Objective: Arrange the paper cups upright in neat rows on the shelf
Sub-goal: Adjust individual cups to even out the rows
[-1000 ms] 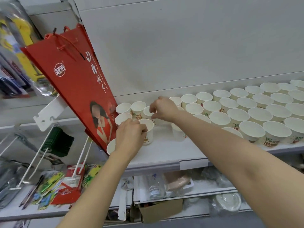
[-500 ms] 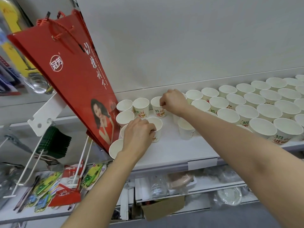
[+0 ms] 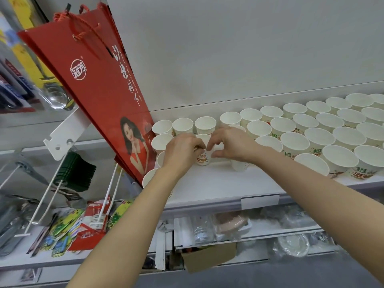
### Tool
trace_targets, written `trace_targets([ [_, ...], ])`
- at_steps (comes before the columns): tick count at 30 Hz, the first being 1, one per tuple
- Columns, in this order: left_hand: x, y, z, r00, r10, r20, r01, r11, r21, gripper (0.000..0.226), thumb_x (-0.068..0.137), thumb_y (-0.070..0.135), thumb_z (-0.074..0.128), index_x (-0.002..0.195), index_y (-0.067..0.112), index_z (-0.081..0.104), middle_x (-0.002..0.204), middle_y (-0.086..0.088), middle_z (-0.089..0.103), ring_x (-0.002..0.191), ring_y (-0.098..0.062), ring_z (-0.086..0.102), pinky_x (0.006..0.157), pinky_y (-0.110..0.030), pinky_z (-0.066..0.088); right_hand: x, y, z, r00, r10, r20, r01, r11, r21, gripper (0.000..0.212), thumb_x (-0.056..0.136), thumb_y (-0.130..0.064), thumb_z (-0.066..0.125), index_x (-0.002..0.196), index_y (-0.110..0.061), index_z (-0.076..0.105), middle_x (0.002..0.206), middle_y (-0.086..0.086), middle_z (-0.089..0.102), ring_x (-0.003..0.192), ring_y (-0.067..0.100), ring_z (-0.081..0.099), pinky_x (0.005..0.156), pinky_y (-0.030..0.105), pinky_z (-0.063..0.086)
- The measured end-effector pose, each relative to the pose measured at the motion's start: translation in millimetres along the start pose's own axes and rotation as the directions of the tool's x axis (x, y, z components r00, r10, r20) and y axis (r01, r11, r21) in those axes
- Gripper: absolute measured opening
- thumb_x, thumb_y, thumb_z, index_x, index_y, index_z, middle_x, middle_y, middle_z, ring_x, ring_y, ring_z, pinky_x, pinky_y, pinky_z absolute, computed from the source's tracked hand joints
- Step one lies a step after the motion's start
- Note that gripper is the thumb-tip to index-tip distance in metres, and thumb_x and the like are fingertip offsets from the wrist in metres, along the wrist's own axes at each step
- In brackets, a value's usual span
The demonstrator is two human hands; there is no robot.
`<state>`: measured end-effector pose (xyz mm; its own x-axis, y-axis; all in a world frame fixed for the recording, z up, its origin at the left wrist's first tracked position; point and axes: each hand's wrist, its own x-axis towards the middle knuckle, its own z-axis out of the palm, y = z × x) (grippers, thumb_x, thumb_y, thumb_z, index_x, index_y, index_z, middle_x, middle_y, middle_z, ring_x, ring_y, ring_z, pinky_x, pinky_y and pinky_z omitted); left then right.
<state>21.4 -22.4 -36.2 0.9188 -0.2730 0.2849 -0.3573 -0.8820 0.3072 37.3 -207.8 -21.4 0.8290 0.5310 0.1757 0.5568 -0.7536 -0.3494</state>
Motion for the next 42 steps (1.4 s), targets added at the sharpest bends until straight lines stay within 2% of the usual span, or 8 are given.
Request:
trace_targets([
  [4,13.1,3.9,-0.4,1.000,0.007,0.024,-0.005,0.998,-0.066,0.008,0.086,0.023,0.069,0.089,0.028,0.074,0.086,0.009,0.064,0.089,-0.014,0.059,0.068,-0.033,0.045,3.8,5.0,0.5,0.993,0.030,-0.114,-0.040,0.995,-0.090,0.015,0.077,-0.025,0.074,0.091,-0.022,0.068,0.080,-0.013,0.054,0.092,0.012,0.052,0.063,0.024,0.024],
  [12,21.4,-14.3,-1.9,0.998,-0.066,-0.013,0.063,0.981,-0.182,0.011,0.081,0.017,0.069,0.084,0.026,0.075,0.082,0.011,0.070,0.080,-0.010,0.062,0.073,-0.035,0.051,25.0,4.8,12.4,0.997,0.059,-0.048,-0.068,0.977,-0.200,0.010,0.079,-0.024,0.069,0.087,-0.026,0.073,0.085,0.006,0.062,0.092,0.024,0.052,0.072,0.031,0.032],
  [16,40.9,-31.9,-8.9,0.982,-0.165,-0.092,0.165,0.986,-0.012,0.013,0.085,0.020,0.069,0.097,0.023,0.074,0.096,0.003,0.069,0.095,-0.021,0.061,0.077,-0.035,0.048,23.1,16.0,5.3,0.998,0.035,-0.043,-0.045,0.965,-0.259,0.006,0.075,-0.020,0.069,0.080,-0.022,0.073,0.078,0.004,0.063,0.088,0.023,0.050,0.065,0.031,0.025],
  [19,63.6,-36.2,-3.8,0.984,-0.177,0.007,0.173,0.971,0.165,0.030,0.086,0.023,0.071,0.115,0.020,0.069,0.111,-0.003,0.064,0.109,-0.027,0.056,0.081,-0.036,0.044,20.3,19.0,2.8,0.996,0.067,-0.052,-0.077,0.970,-0.230,0.008,0.075,-0.020,0.070,0.083,-0.021,0.073,0.077,0.000,0.062,0.091,0.021,0.050,0.063,0.028,0.023],
  [25,79.7,-35.2,8.7,0.973,-0.212,0.096,0.164,0.916,0.366,0.026,0.077,0.005,0.063,0.100,0.014,0.074,0.099,-0.009,0.065,0.098,-0.031,0.060,0.070,-0.029,0.040,14.3,20.2,2.3,0.992,0.096,-0.084,-0.107,0.983,-0.151,0.017,0.076,-0.024,0.072,0.092,-0.026,0.073,0.077,-0.007,0.050,0.093,0.016,0.050,0.064,0.026,0.026],
  [35,57.9,8.3,-57.5,0.992,-0.064,-0.112,0.091,0.964,0.250,0.014,0.086,0.023,0.063,0.094,0.021,0.074,0.094,-0.006,0.066,0.097,-0.030,0.053,0.071,-0.030,0.031,3.2,8.7,-25.5,0.891,0.212,-0.401,-0.100,0.954,0.282,0.016,0.078,-0.022,0.074,0.093,-0.025,0.072,0.088,-0.012,0.069,0.080,0.009,0.058,0.078,0.030,0.046],
  [39,46.0,41.1,-91.7,0.994,0.018,0.112,-0.022,0.999,0.040,0.009,0.080,0.033,0.073,0.086,0.026,0.073,0.081,0.004,0.067,0.084,-0.021,0.061,0.065,-0.034,0.044,-2.1,-2.6,-47.4,0.882,0.170,-0.440,0.006,0.929,0.371,0.038,0.072,-0.025,0.079,0.109,-0.026,0.068,0.103,-0.013,0.068,0.089,0.009,0.059,0.074,0.017,0.038],
  [42,36.3,58.4,-104.2,0.975,0.101,0.199,-0.096,0.995,-0.037,0.012,0.081,0.034,0.074,0.086,0.023,0.073,0.081,0.003,0.069,0.082,-0.018,0.062,0.071,-0.037,0.048,-19.6,-6.4,-61.9,0.893,0.092,-0.440,0.068,0.940,0.335,0.032,0.071,-0.025,0.081,0.102,-0.025,0.071,0.106,-0.011,0.066,0.088,0.011,0.056,0.074,0.015,0.037],
])
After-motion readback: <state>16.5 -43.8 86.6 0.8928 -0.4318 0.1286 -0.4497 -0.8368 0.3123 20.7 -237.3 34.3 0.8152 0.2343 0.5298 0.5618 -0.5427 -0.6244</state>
